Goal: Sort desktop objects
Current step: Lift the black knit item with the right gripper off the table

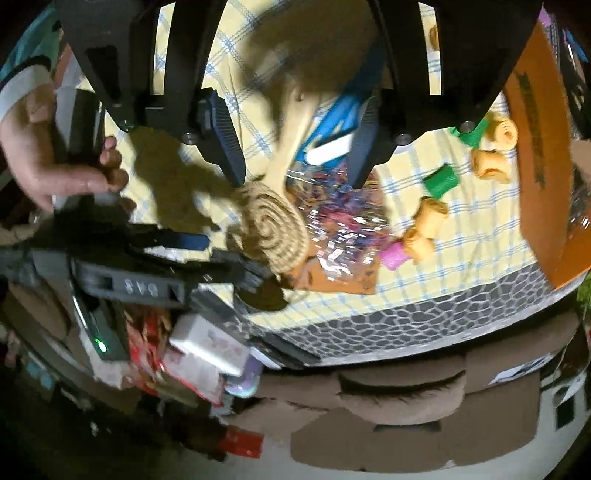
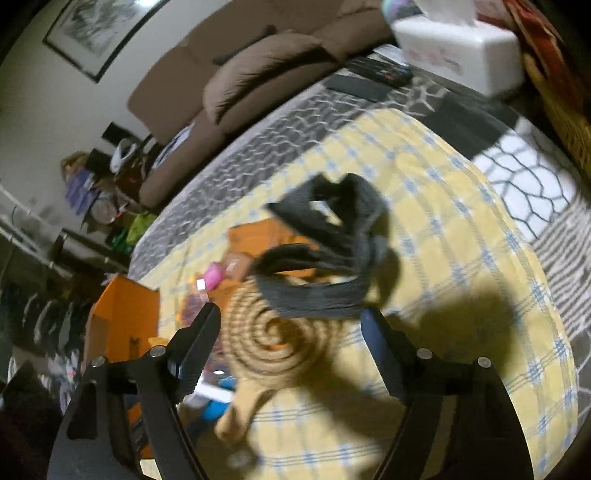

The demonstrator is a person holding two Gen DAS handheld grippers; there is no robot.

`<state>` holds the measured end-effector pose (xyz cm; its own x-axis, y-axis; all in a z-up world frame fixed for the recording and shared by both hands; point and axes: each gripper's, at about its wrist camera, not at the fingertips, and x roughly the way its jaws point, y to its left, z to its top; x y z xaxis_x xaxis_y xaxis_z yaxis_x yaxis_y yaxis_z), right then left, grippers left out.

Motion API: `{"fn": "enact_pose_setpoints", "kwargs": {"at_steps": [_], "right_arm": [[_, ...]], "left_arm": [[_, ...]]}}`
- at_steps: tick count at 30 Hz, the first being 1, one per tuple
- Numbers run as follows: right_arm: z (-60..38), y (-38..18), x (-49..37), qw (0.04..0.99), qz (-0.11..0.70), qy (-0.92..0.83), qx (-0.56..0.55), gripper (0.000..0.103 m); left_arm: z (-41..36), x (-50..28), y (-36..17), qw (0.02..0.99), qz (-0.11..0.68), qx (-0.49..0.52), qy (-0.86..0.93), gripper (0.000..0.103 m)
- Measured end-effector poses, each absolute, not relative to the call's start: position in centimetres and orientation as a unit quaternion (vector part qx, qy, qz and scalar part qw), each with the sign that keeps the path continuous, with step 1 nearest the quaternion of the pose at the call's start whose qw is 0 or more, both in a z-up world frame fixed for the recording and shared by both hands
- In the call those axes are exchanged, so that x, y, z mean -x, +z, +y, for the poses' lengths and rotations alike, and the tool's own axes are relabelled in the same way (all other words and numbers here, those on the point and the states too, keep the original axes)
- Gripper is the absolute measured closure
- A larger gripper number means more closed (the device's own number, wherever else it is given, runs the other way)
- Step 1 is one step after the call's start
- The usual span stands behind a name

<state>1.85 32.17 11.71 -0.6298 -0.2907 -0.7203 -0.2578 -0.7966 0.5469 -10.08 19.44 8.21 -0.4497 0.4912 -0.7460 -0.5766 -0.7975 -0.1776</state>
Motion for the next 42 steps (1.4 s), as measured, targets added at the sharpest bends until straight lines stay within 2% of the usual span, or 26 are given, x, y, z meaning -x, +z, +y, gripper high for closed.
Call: {"fn": "enact_pose_setpoints", "kwargs": {"at_steps": [6,13,15,19,22,30,37,39,42], "right_arm": [[33.9,9.7,-1.6,0.039,-0.394,-0.82,-0.413,0.022],[37.2,6.6,-2.0,0.067,-0.544,-0.772,-0.322,0.022],[38.0,5.6,-2.0,0.082,-0.584,-0.751,-0.297,0.029],[38.3,5.2,-1.4,0.127,-0.62,-0.726,-0.268,0.055],[37.9,6.3,-1.2,0.182,-0.644,-0.708,-0.227,0.063],[35.3,16.1,-1.3,0.315,-0.587,-0.734,-0.133,0.066],[31.3,24.7,-2.7,0.338,-0.49,-0.785,-0.171,0.065],[30.0,25.5,-3.6,0.347,-0.478,-0.788,-0.171,0.063],[28.1,26.9,-4.1,0.363,-0.465,-0.788,-0.178,0.063]], "left_arm": [[22.4,9.4,4.9,0.31,0.112,0.44,0.835,0.048],[22.6,9.5,4.0,0.31,0.113,0.446,0.832,0.049],[22.5,9.7,4.1,0.312,0.105,0.447,0.832,0.049],[22.2,9.7,4.5,0.315,0.089,0.448,0.832,0.049],[21.9,9.7,5.0,0.316,0.085,0.444,0.834,0.049],[20.4,9.5,8.3,0.323,0.038,0.408,0.853,0.047],[18.5,9.1,13.1,0.334,-0.019,0.336,0.881,0.017],[17.9,9.0,14.1,0.325,-0.033,0.317,0.89,0.013],[17.2,9.4,14.6,0.316,-0.044,0.31,0.896,0.012]]}}
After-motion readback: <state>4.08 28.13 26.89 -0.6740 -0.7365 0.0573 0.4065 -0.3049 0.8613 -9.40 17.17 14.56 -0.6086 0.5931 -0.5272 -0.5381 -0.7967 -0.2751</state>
